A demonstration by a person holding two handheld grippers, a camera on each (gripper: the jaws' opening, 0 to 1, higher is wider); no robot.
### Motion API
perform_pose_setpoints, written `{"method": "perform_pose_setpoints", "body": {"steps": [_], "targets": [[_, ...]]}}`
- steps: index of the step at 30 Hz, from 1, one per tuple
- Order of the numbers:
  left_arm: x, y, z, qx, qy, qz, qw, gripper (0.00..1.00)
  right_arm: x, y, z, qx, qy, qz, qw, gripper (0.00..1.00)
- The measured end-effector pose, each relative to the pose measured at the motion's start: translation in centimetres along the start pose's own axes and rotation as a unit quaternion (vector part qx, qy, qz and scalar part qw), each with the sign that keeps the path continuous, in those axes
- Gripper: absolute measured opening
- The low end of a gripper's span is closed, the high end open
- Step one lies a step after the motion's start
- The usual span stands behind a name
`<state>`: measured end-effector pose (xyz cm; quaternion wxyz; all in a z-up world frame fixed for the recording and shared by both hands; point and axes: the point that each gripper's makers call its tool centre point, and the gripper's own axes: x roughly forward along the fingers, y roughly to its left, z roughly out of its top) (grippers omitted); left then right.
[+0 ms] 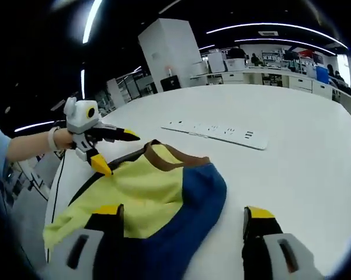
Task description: Fold the garment on the visible template until the final outline fits inside the template.
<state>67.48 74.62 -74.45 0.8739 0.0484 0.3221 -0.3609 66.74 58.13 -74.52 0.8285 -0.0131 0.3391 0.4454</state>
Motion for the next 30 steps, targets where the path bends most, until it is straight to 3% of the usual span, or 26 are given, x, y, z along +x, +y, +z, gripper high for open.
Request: {"method": "perform_pose_setpoints", "body": {"steps": [2,7,17,25,30], "targets": [[-0.6,-0.9,0.0,0.001,0.0,-0.01,0.9999,0.99,-0.5,0.5,-0.3,0.001,0.004,0.002,1.0,0.88],[-2.6,-2.4,0.3,-0.017,-0.02,-0.017,0.9995,0.99,-1.8,1.6,-1.1,0.002,0.011,0.005,0.9999,0.89],[-5.9,-4.8,-1.1,-0.023,-0.03,-0.02,0.9991,0.97,-4.6,3.8,-2.6,0.01,0.007,-0.001,0.9999,0.86],[-9.2,-7.2,-3.0,-0.033,-0.039,-0.01,0.9986,0.95,-7.9,5.9,-4.4,0.017,0.0,-0.011,0.9998,0.84],[-11.1,-7.9,-3.3,-0.035,-0.05,0.005,0.9981,0.92,-10.3,7.1,-5.3,0.015,-0.008,-0.019,0.9997,0.82]]}}
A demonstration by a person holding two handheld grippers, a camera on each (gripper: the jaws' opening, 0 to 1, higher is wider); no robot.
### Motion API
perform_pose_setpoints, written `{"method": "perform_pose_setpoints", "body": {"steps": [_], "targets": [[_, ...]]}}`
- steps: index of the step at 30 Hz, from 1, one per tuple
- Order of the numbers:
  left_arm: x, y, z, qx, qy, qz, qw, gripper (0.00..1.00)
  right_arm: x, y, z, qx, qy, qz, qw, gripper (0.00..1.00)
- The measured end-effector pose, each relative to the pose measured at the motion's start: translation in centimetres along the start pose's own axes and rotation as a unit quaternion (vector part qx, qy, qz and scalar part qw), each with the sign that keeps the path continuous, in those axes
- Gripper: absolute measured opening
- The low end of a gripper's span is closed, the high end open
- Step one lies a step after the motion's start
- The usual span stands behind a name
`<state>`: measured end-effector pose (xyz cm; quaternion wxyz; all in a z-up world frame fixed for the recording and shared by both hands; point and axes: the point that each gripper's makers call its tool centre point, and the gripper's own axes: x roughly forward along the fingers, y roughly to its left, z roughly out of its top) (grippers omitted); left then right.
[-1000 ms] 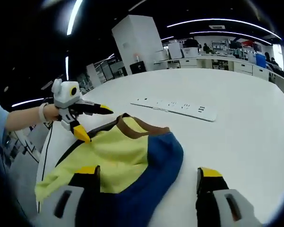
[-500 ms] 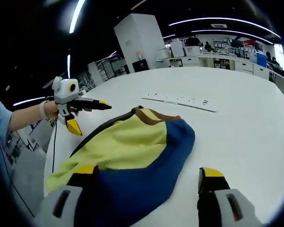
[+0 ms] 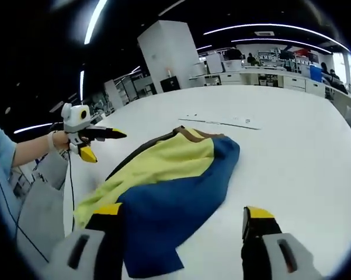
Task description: Fold the garment on the visible template until the final outline fits inside the template.
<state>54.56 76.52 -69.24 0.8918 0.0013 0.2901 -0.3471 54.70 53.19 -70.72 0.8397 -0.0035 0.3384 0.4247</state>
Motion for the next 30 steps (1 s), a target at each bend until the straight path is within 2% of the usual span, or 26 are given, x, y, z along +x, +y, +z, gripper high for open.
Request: {"method": "perform_pose_setpoints", "body": {"steps": [8,13,19,28,30], "targets": [[-3.0,-2.2,-1.0,-0.01,-0.019,0.022,0.9995,0.89,-3.2,2.2,-2.3,-0.015,0.0,-0.004,0.9999,0.79],[-5.1,-3.6,-1.8,-0.016,-0.032,0.036,0.9987,0.89,-4.5,3.7,-3.6,-0.018,-0.001,0.003,0.9998,0.79],[-7.1,-4.9,-3.0,-0.012,-0.03,0.049,0.9983,0.89,-5.5,4.5,-4.6,-0.016,-0.004,0.005,0.9999,0.77],[-9.4,-5.0,-5.1,-0.01,-0.013,0.067,0.9976,0.9,-6.4,4.5,-5.0,-0.015,-0.015,-0.002,0.9998,0.75],[-9.9,-4.8,-5.1,-0.013,-0.018,0.074,0.997,0.9,-6.3,4.7,-5.1,-0.01,-0.018,0.002,0.9998,0.75]]}}
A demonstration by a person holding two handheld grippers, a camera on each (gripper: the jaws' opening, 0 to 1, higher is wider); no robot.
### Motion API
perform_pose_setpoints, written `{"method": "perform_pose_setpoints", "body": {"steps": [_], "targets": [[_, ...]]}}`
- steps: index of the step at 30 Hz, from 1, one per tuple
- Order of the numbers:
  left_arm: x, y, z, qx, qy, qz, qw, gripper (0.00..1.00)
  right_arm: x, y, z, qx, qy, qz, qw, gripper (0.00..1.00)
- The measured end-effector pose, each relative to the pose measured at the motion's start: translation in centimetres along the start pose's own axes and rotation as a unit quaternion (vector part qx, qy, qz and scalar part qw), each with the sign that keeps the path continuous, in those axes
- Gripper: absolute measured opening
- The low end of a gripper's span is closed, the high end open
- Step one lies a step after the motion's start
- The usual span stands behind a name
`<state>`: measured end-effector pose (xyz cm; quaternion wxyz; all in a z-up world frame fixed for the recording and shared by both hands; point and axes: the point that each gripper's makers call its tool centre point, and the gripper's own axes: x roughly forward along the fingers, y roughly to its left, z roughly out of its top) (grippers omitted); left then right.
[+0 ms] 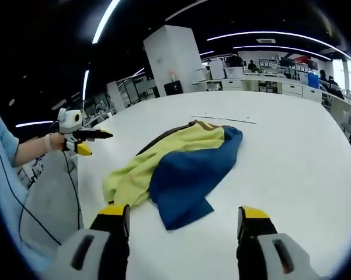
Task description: Fold the garment on the visible template until the final outline fits inside the template.
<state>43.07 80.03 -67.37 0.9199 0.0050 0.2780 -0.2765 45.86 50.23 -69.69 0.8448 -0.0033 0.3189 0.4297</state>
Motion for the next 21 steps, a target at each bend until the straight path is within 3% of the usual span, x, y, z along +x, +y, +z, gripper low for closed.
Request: {"method": "perform_pose_setpoints", "body": {"steps": [12,15,18,21], "targets": [[-1.2,0.1,-0.4,0.002,0.0,0.009,1.0,0.89,0.6,0.6,-0.6,0.002,0.009,0.006,0.9999,0.7],[-1.5,0.3,-0.6,0.004,0.004,0.011,0.9999,0.89,1.0,1.1,-1.5,0.013,0.019,0.016,0.9996,0.59],[-2.3,0.4,-0.4,-0.004,-0.006,0.017,0.9998,0.88,1.6,1.6,-2.0,0.017,0.022,0.019,0.9994,0.57],[-2.6,0.3,-0.4,-0.01,-0.013,0.019,0.9997,0.88,2.3,1.8,-2.6,0.036,0.034,0.027,0.9984,0.4]]}}
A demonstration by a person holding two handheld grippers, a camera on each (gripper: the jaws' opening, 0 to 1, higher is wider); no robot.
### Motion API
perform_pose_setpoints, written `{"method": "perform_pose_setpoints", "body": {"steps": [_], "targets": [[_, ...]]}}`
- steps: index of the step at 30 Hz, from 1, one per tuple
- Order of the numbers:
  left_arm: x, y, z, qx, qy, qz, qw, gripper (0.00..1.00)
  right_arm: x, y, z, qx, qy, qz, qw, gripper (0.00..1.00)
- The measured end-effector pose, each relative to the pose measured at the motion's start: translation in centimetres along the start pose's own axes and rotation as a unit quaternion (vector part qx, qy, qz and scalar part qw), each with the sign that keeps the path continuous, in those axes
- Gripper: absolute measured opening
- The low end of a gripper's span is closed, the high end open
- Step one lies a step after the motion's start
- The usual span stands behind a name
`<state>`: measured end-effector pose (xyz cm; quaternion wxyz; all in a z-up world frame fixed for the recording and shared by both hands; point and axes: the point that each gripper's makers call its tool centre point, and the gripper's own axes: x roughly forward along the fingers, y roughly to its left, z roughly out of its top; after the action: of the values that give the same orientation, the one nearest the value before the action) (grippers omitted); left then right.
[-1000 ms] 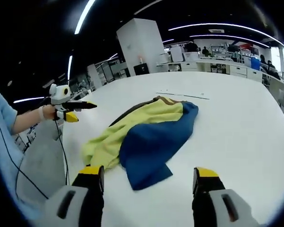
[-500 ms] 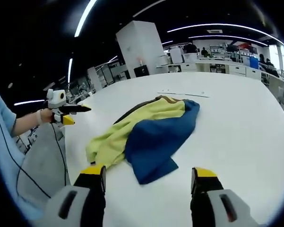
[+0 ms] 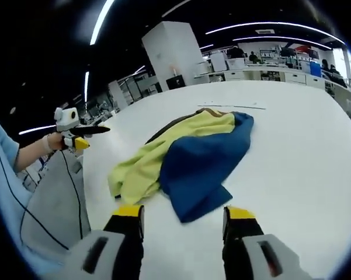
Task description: Fold the garment on the visible template until the final outline fits inside the template.
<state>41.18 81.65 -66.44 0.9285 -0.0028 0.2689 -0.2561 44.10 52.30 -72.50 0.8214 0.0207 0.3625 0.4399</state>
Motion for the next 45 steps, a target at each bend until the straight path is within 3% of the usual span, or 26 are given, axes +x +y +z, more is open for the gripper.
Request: {"method": "perform_pose_setpoints", "body": {"steps": [2,5,8,14,17,22,26,32,39,45], "targets": [[-0.1,-0.3,-0.1,-0.003,-0.002,0.0,1.0,0.87,0.7,-0.3,-0.3,0.019,0.006,0.008,0.9998,0.29],[-0.2,-0.4,-0.5,-0.013,-0.007,0.002,0.9999,0.86,1.6,-0.6,-0.3,0.067,0.002,0.023,0.9975,0.23],[-0.4,-0.7,-0.9,-0.023,-0.01,0.003,0.9997,0.86,2.3,-1.1,-1.0,0.056,0.02,0.018,0.9981,0.14],[-0.5,-0.7,-1.2,-0.034,-0.013,0.004,0.9993,0.85,3.1,-1.4,-2.0,0.071,0.037,0.019,0.9967,0.14],[-0.5,-0.6,-1.2,-0.037,-0.015,0.004,0.9992,0.85,3.0,-1.4,-1.8,0.074,0.037,0.018,0.9964,0.01],[-0.5,-0.6,-1.0,-0.041,-0.022,0.005,0.9989,0.84,2.1,-0.2,1.2,0.075,0.018,0.032,0.9965,0.0],[-0.4,-0.7,-0.8,-0.04,-0.026,0.003,0.9988,0.84,1.7,0.9,5.2,0.053,-0.002,0.045,0.9976,0.0],[-0.3,-0.9,-0.5,-0.043,-0.034,0.002,0.9985,0.83,3.1,2.7,10.3,0.036,-0.013,0.066,0.9971,0.0],[-0.5,-0.8,-0.8,-0.048,-0.039,0.003,0.9981,0.82,7.6,3.1,11.0,0.005,0.033,0.063,0.9974,0.0],[-1.3,-0.5,-0.9,-0.053,-0.045,0.012,0.9975,0.82,10.6,2.5,10.9,0.0,0.051,0.052,0.9973,0.0]]}}
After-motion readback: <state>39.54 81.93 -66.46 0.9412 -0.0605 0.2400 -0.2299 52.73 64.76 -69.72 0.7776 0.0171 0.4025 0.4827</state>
